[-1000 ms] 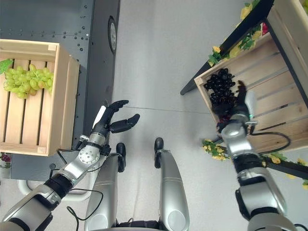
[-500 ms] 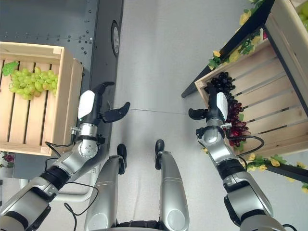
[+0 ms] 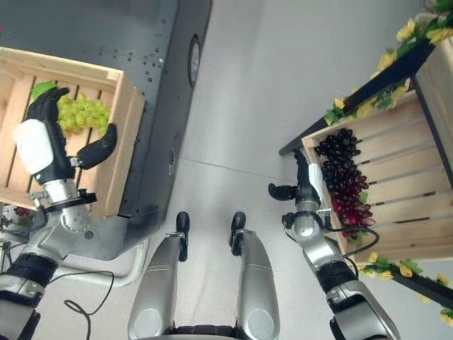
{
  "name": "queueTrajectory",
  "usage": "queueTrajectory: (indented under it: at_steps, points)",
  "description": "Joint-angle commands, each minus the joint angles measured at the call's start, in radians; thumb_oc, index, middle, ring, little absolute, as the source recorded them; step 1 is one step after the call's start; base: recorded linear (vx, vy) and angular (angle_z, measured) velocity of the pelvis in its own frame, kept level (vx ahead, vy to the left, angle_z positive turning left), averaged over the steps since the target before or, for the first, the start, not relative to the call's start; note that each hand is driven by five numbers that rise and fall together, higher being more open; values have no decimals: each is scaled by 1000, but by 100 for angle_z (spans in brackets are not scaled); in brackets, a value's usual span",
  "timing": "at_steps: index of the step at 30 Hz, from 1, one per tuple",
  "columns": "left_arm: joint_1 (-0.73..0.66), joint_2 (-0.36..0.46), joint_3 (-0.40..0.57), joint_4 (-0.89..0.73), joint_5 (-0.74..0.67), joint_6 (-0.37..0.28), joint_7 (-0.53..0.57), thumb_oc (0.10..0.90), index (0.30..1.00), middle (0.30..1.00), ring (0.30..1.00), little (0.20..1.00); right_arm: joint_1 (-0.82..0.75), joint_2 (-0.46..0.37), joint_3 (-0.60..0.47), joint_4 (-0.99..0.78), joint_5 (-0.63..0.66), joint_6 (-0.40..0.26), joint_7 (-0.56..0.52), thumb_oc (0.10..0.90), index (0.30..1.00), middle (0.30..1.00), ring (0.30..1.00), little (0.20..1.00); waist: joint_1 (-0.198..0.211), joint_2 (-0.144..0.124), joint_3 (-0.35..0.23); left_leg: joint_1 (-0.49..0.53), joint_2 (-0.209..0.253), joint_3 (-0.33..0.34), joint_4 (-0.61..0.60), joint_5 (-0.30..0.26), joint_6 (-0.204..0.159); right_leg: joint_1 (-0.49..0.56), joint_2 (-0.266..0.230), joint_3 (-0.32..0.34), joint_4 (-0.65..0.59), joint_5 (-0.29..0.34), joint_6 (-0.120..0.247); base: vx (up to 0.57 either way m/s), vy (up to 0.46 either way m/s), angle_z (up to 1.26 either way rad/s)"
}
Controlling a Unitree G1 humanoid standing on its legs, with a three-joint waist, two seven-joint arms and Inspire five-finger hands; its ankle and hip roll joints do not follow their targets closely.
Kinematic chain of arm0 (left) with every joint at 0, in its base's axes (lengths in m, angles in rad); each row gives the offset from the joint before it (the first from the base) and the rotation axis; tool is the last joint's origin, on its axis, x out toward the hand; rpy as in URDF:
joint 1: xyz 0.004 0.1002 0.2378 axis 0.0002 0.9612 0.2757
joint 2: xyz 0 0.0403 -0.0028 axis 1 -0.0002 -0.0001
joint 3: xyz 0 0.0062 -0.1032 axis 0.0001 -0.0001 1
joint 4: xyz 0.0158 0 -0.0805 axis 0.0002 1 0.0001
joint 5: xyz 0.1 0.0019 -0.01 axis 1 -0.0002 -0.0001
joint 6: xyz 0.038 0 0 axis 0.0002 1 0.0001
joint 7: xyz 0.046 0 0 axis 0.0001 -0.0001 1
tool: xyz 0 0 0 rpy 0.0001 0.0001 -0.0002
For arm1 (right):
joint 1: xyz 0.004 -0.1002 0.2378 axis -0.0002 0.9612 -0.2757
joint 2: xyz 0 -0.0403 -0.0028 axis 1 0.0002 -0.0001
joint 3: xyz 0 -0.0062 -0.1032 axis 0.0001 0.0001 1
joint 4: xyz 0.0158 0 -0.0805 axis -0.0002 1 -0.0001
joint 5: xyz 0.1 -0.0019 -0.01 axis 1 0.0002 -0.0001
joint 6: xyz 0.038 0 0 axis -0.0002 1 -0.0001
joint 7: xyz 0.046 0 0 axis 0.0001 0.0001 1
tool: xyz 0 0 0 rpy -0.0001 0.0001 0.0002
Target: Pick up the fruits from the basket on one side to the basket on the other side
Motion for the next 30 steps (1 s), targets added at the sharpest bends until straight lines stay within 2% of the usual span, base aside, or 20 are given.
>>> queueTrajectory:
  at_steps: [1, 4, 9, 10, 14, 16, 22, 23, 30]
  points:
    - [-32, 21, 77, -59, -52, -108, 86, 800, 900, 900, 900, 900, -46, -53, -36, -46, 29, -107, 16, 800, 900, 900, 900, 900, -3, 63, -14, 55, -62, 77, -75, 4, 51, 102, 36, -16, -109, 16, -11, 20, 41, 14]
    - [-70, 38, 91, -6, -69, -105, 77, 800, 900, 900, 900, 900, -69, -55, -14, -26, 49, -109, 39, 800, 900, 900, 900, 900, 0, 65, -14, 76, -64, 75, -117, 25, 49, 122, 39, -21, -142, 26, -9, 0, 41, 17]
    - [-184, 134, 39, 83, -90, -4, -18, 800, 900, 900, 900, 900, -123, -79, 23, -32, 72, -90, 76, 800, 900, 900, 900, 900, -8, 59, -14, 61, -57, 87, -103, 27, 47, 114, 41, -36, -132, 22, -14, -18, 33, 4]
    - [-201, 152, 21, 94, -82, 32, -45, 800, 900, 900, 900, 900, -125, -82, 26, -39, 70, -85, 81, 800, 900, 900, 900, 900, -9, 58, -14, 56, -54, 90, -94, 24, 47, 111, 39, -39, -126, 20, -15, -2, 44, 1]
    - [-251, 196, -27, 151, -43, 76, -98, 800, 900, 900, 900, 900, -128, -90, 42, -39, 67, -79, 100, 800, 900, 900, 900, 900, -15, 55, -14, 44, -47, 97, -74, 18, 48, 103, 38, -42, -112, 13, -17, -7, 59, 0]
    - [-313, 236, -82, 188, 26, 138, -139, 800, 900, 900, 900, 900, -136, -108, 55, -24, 83, -72, 120, 800, 900, 900, 900, 900, -22, 50, -14, 24, -41, 105, -49, 9, 50, 90, 38, -41, -97, 5, -21, -26, 99, 1]
    - [-467, 297, -223, 261, 67, 224, -200, 800, 900, 900, 900, 900, -136, -138, 66, 27, 115, -105, 161, 800, 900, 900, 900, 900, -35, 43, -14, -25, -29, 112, 28, -23, 59, 51, 29, -38, -37, -16, -28, 3, 78, 3]
    - [-507, 309, -258, 268, 78, 255, -228, 800, 900, 900, 900, 900, -136, -143, 67, 29, 118, -110, 166, 800, 900, 900, 900, 900, -38, 41, -14, -44, -28, 113, 49, -32, 61, 37, 27, -38, -22, -20, -29, 18, 75, 6]
    - [-665, 361, -423, 292, 221, 371, -360, 800, 900, 900, 900, 900, -141, -154, 73, 35, 131, -119, 180, 800, 900, 900, 900, 900, -47, 22, -14, -118, -15, 120, 113, -62, 71, -33, 23, -33, 26, -28, -31, 21, 62, 1]
